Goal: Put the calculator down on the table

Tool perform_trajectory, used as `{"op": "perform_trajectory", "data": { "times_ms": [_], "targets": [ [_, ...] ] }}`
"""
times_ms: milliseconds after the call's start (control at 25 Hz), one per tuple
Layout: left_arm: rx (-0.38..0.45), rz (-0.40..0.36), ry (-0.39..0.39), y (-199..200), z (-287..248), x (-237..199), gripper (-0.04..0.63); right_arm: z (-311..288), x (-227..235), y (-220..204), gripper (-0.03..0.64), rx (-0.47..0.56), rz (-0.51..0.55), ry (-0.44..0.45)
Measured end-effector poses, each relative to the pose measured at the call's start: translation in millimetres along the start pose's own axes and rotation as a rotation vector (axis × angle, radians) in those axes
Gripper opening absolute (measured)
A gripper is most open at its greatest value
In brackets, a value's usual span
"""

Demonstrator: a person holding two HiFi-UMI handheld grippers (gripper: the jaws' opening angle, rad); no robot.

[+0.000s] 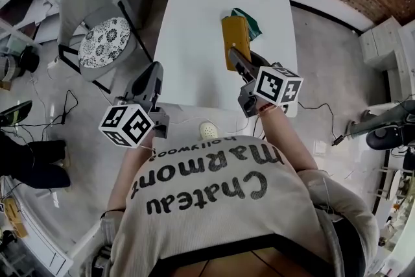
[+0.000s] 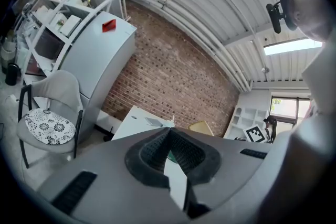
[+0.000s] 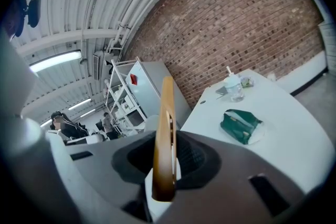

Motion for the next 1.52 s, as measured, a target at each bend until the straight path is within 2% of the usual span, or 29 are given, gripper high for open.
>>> {"op": "perform_trajectory", "data": {
  "times_ms": [280,600,1000,1520],
  "targets": [
    [0.036,0.016,0.077,9.1,-14.2,-15.3,0.002,-33.4,28.5,17.9,0.087,-0.076,0.033,0.013],
    [0.061,0.042,0.150,11.1,-29.7,-33.4,0.002,-76.8,58.2,13.6,0.087,-0.197,0.053,0.029],
    [0.060,0.075,0.167,-1.6,-55.4,-38.2,0.002,-103.2,102.3,-6.9,0.087,-0.300,0.028,0.011],
    [0.050,0.088,0.170,-1.6,-67.8,-41.7,0.002,-115.8,120.4,-27.6,0.089,-0.398,0.008,0.000]
  ]
}}
Point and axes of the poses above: the fingertips, and each gripper's own axes: z backward along the fingers, x to its right, y out of its top, the point moved 5 cm from there along z, backward along the fingers, and after that the axes turned 14 degrees about -x, right-handed, at the moved point
